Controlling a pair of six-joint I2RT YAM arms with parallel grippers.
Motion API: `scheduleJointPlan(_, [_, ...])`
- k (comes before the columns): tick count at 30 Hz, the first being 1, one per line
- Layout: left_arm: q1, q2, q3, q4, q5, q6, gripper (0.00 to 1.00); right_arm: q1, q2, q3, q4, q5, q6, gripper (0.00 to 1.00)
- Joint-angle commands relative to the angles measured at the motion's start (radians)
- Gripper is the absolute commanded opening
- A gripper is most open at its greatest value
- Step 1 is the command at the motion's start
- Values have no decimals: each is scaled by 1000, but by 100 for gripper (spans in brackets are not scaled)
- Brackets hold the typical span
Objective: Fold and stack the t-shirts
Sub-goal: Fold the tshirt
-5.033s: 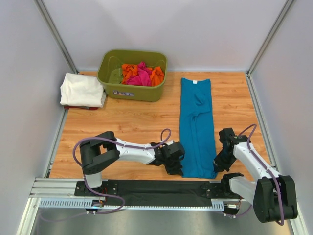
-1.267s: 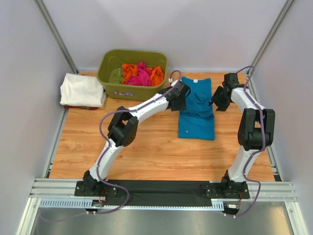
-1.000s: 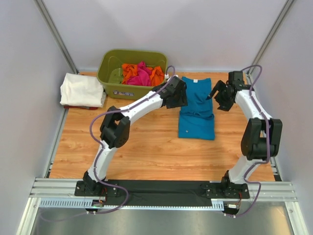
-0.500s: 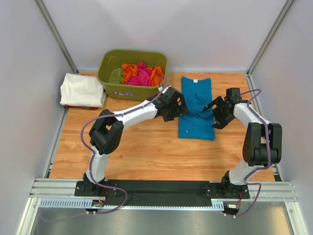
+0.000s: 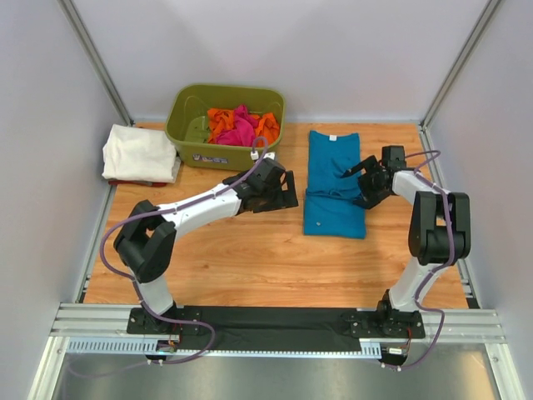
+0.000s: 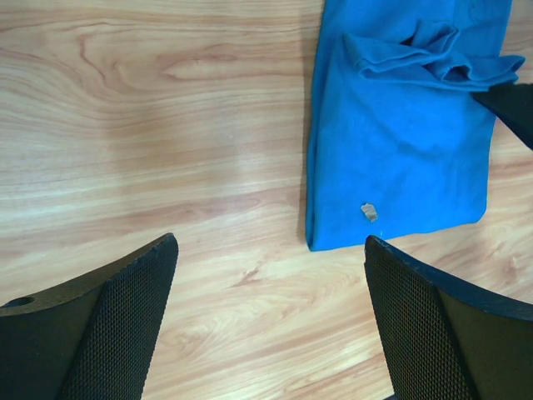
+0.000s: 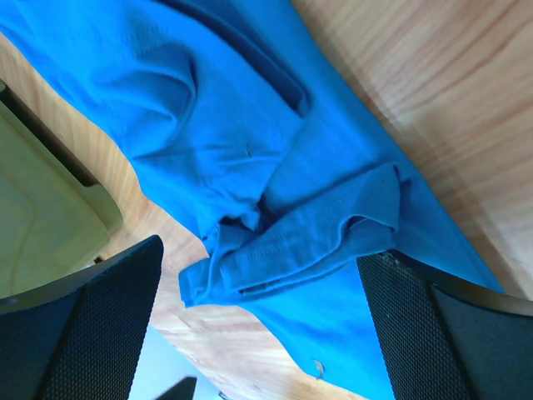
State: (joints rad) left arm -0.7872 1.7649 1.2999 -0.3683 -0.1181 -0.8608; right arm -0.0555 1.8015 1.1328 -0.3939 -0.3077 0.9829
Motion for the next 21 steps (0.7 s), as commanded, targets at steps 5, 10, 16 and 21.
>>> scheduleJointPlan(5, [17,-62,-10,9,-26,83,99,3,94,145,89,24,57,100])
scheduleJointPlan(10, [19,-45,2,11,5,98,99,3,170,297,86,28,65,100])
scheduleJointPlan(16, [22,-18,16,40,34,144,99,2,219,390,60,45,5,99])
scheduleJointPlan(21, [22,33,87,115,101,193,98,6,87,371,50,22,-182,92])
